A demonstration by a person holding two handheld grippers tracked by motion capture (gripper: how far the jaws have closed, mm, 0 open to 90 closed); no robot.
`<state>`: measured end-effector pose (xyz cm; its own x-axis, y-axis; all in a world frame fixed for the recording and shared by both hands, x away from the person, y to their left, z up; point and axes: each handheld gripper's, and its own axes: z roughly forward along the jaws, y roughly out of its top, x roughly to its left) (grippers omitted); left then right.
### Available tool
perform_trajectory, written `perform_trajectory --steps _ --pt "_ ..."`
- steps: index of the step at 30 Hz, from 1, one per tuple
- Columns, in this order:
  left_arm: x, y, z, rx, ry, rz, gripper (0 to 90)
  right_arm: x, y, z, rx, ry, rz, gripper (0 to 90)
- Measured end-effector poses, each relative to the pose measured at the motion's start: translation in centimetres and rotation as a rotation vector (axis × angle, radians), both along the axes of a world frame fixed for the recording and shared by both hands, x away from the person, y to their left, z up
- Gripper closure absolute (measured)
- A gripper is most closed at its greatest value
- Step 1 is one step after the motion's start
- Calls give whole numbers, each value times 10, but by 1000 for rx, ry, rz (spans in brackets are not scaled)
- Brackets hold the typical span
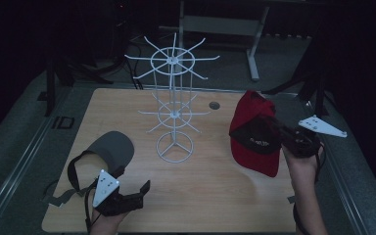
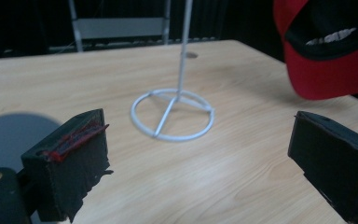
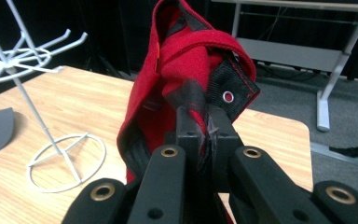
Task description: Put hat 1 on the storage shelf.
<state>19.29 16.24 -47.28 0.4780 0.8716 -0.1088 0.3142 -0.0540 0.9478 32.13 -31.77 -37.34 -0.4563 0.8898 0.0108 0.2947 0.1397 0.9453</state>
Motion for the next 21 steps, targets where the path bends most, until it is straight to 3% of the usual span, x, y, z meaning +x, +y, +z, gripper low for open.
perform_trajectory --steps 5,8,16,21 --pt "3 -17 21 -15 -32 -38 53 -12 2 8 11 -21 11 861" --pt "6 -29 34 14 -67 -73 53 -18 5 10 19 -27 22 860" --pt "19 -60 63 15 -134 -156 60 -33 11 17 46 -43 48 860" --pt "28 -82 76 12 -146 -210 60 -38 13 20 54 -51 58 860"
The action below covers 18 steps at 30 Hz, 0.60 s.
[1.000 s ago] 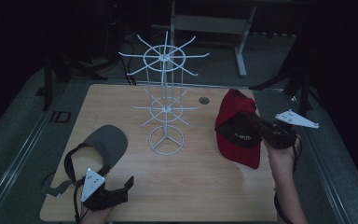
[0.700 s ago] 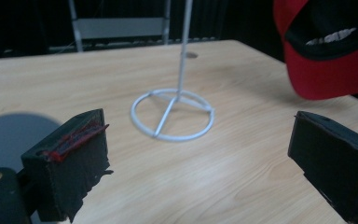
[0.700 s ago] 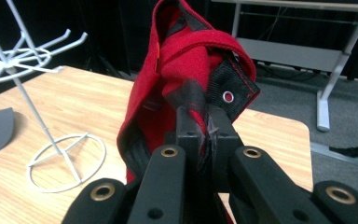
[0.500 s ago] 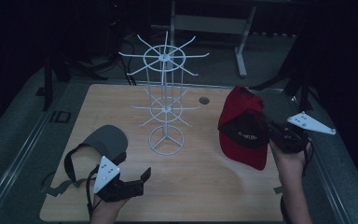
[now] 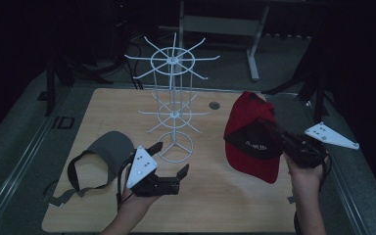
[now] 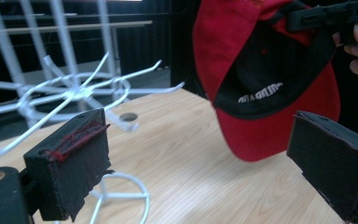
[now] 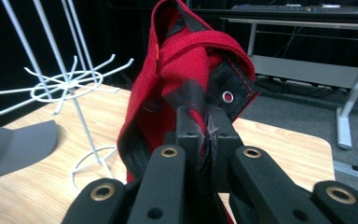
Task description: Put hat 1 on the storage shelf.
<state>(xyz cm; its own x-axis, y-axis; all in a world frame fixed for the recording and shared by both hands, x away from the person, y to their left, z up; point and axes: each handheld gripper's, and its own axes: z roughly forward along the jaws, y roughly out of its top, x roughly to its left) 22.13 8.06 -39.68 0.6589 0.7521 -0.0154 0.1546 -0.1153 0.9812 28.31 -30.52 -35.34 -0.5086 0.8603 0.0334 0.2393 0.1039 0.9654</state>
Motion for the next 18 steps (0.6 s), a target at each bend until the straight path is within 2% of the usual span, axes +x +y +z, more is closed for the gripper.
perform_trajectory --steps 2,6,11,18 --pt "4 -9 4 0 -11 -15 60 -2 1 1 2 -2 3 860" --pt "12 -27 11 6 -5 -47 60 -7 1 4 10 -6 13 860" --pt "24 -51 17 26 11 -66 70 -13 4 7 8 -16 27 860" --pt "40 -78 27 56 -4 -90 89 -20 8 8 15 -17 53 860"
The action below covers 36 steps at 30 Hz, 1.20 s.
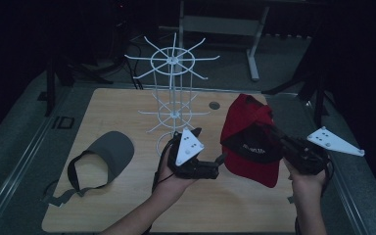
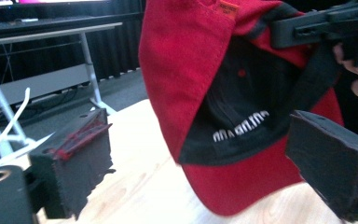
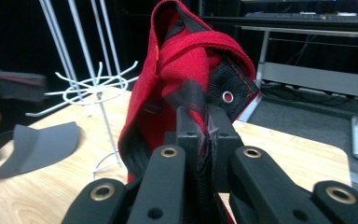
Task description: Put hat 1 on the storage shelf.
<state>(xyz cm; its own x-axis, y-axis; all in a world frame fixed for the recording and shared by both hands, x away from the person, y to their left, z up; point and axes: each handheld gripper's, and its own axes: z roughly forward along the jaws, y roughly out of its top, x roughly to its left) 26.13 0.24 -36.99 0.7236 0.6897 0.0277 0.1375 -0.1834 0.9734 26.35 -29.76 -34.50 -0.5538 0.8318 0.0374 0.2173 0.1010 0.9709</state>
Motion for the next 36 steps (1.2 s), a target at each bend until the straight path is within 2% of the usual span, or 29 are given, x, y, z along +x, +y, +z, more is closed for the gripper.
perform_trajectory --steps 3,7,11,19,20,22,25,26,28,30,33,36 --pt "8 -10 6 22 -12 -5 89 -3 2 1 -2 -9 11 859" --pt "18 -24 11 48 -23 13 89 -8 5 4 -1 -16 24 859" --pt "27 -37 15 84 -15 18 89 -13 8 7 -3 -25 42 859" --pt "38 -48 17 103 6 39 90 -18 11 9 -2 -34 70 859" --pt "40 -50 17 116 17 46 90 -19 12 9 -2 -32 75 859" --pt "43 -51 17 116 29 54 142 -19 13 9 -8 -29 85 859" --pt "48 -53 17 105 49 54 166 -19 14 7 -4 -26 97 859" --pt "48 -53 17 106 48 52 195 -18 14 7 -6 -24 102 859" --pt "49 -55 18 133 36 70 260 -19 14 6 -11 -28 96 859" --pt "48 -56 18 138 20 75 423 -19 14 6 -10 -27 97 859" --pt "46 -60 19 153 3 86 561 -18 15 6 -14 -26 104 859" --pt "46 -62 21 136 17 96 704 -19 16 5 -10 -25 104 859"
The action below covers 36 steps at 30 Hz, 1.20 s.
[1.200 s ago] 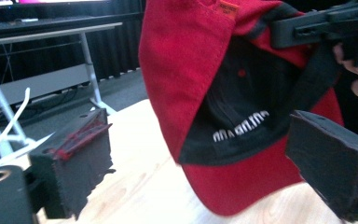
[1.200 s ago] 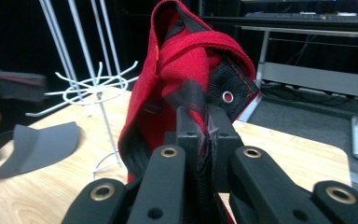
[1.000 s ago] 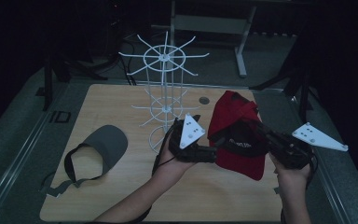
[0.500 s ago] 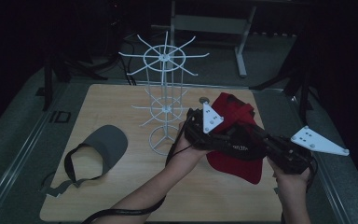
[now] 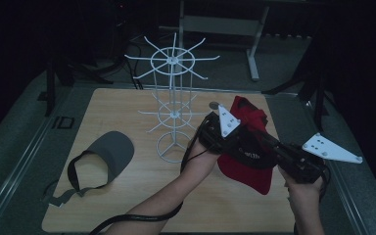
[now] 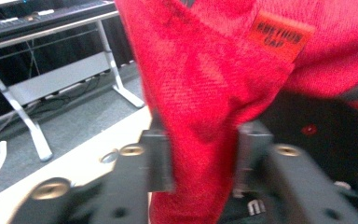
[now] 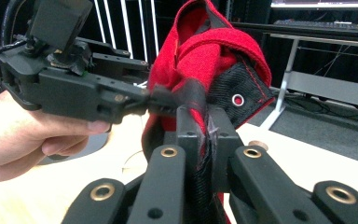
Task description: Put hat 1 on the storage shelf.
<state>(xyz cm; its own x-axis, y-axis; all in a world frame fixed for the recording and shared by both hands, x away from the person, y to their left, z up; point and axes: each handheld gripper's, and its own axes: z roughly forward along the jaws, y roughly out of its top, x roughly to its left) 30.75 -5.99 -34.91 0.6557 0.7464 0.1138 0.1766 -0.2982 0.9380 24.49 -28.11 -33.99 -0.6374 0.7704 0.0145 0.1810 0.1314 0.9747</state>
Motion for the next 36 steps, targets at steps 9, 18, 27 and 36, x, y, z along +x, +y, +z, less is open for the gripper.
perform_trajectory --steps 9,18,27,36 --pt "-2 -3 3 -9 -19 14 867 1 -1 -9 16 18 -26 856" --pt "-7 -6 10 -32 -68 6 873 -1 -6 -18 48 34 -41 816" --pt "-11 1 20 -67 -111 -9 874 -7 -11 -22 31 42 -22 685" --pt "-12 7 28 -133 -146 -31 874 -12 -14 -19 45 33 -1 544"
